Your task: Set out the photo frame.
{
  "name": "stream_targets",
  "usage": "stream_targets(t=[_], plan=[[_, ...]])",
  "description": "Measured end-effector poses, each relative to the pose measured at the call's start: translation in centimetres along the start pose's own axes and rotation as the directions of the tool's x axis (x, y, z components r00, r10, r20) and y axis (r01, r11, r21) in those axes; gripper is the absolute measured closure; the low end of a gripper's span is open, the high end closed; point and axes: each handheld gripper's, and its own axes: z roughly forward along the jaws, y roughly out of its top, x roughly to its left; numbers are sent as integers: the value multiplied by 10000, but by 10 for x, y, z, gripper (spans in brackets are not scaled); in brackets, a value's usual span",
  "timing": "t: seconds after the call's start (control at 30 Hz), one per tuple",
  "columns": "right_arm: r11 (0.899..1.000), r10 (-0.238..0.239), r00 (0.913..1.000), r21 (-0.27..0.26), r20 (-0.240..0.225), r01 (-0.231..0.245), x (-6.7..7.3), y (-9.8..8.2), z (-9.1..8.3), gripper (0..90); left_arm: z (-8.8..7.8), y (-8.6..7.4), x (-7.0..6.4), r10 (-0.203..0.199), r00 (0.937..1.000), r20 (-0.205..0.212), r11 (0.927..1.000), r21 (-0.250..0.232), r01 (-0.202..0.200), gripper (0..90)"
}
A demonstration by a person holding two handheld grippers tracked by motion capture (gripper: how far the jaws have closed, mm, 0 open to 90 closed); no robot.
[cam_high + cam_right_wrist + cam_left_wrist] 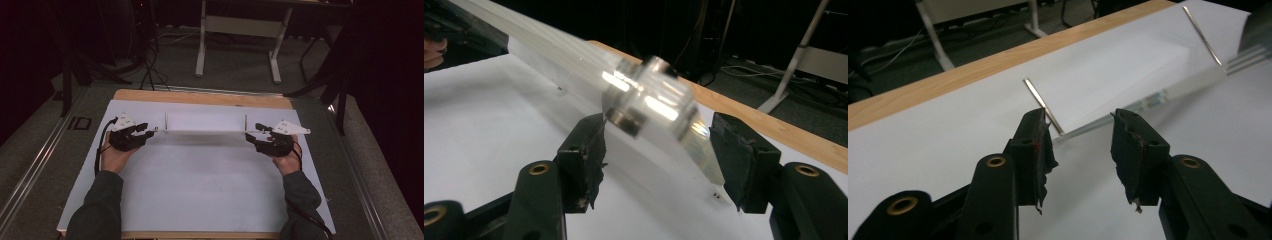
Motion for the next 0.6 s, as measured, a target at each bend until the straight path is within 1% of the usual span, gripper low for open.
stream_targets(t=[0.03, 0.07, 0.13, 0.17, 0.23, 0.33, 0.43, 0.53, 0.6], plan=[[10000, 10, 10000, -4, 9, -10, 0, 0, 0, 397, 0, 0, -1, 189, 9998, -84, 9998, 89, -188, 559], [10000, 24, 10000, -9, 13, -24, 0, 1, 0, 397, 1, 0, -3, 266, 9996, -96, 9996, 110, -265, 556], [10000, 61, 10000, -3, 19, -61, -1, 1, 1, 397, 0, 1, -4, 321, 9995, -8, 9995, -3, -321, 556], [10000, 67, 10000, -2, 28, -67, -1, 1, 1, 396, -1, 1, -5, 396, 9992, -58, 9992, -39, -396, 557], [10000, 72, 10000, -21, 15, -72, -1, 2, 1, 396, -2, 2, -5, 435, 9990, -27, 9989, -144, -436, 557], [9999, 96, 10000, -37, 7, -96, -3, 3, 2, 396, -4, 1, -4, 348, 9992, 174, 9989, -324, -343, 556], [9999, 138, 9999, -44, 29, -138, -3, 4, 2, 396, -4, 2, -6, 431, 9987, 278, 9984, -390, -420, 556], [9998, 170, 9999, -61, 14, -170, -4, 5, 3, 396, -2, 4, -9, 477, 9975, 530, 9967, -683, -440, 554], [9998, 197, 9998, -68, 9, -197, -5, 6, 3, 396, -1, 7, -12, 603, 9964, 600, 9950, -828, -552, 550]])
